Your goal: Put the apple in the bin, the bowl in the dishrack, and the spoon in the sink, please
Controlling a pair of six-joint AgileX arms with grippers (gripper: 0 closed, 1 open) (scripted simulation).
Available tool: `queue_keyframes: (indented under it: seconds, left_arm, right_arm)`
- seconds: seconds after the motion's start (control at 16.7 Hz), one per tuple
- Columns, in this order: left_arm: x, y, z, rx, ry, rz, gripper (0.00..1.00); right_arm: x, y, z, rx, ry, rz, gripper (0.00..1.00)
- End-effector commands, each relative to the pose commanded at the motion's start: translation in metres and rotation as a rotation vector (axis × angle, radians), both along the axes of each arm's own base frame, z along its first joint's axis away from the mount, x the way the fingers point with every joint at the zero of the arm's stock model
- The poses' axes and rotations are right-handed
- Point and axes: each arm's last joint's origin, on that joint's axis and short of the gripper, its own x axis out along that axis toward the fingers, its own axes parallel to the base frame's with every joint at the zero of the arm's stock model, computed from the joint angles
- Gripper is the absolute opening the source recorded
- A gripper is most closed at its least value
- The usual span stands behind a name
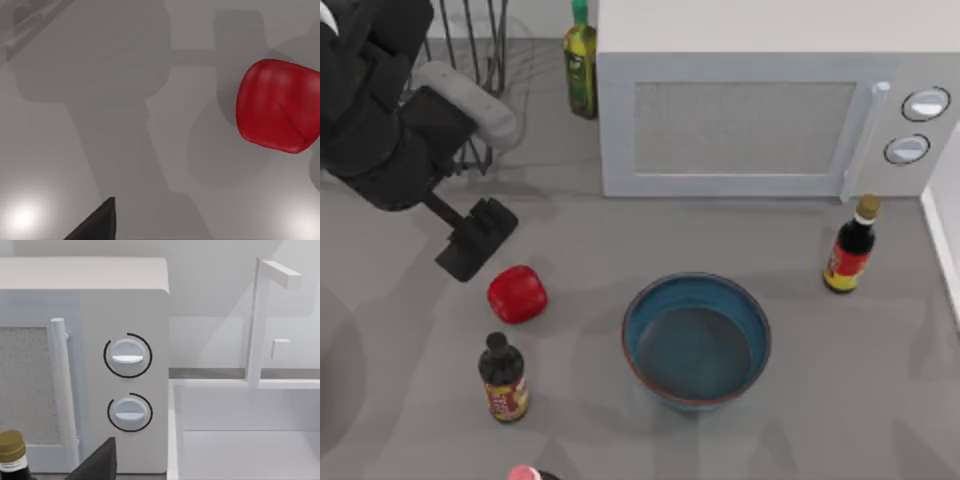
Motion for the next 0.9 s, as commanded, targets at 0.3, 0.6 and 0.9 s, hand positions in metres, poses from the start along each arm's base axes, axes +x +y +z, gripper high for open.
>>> queue_keyframes:
  seconds: [0.3, 0.6, 0.9]
  left_arm:
    - [0.050, -0.042, -0.047, 0.107, 0.270, -0.158, 1.00]
    - [0.063, -0.056, -0.065, 0.140, 0.353, -0.210, 1.00]
    - [0.063, -0.054, -0.067, 0.139, 0.353, -0.205, 1.00]
  right_arm:
    - [0.000, 0.000, 0.000, 0.000, 0.000, 0.000, 1.00]
    - [0.000, 0.000, 0.000, 0.000, 0.000, 0.000, 1.00]
    - [0.000, 0.000, 0.000, 0.000, 0.000, 0.000, 1.00]
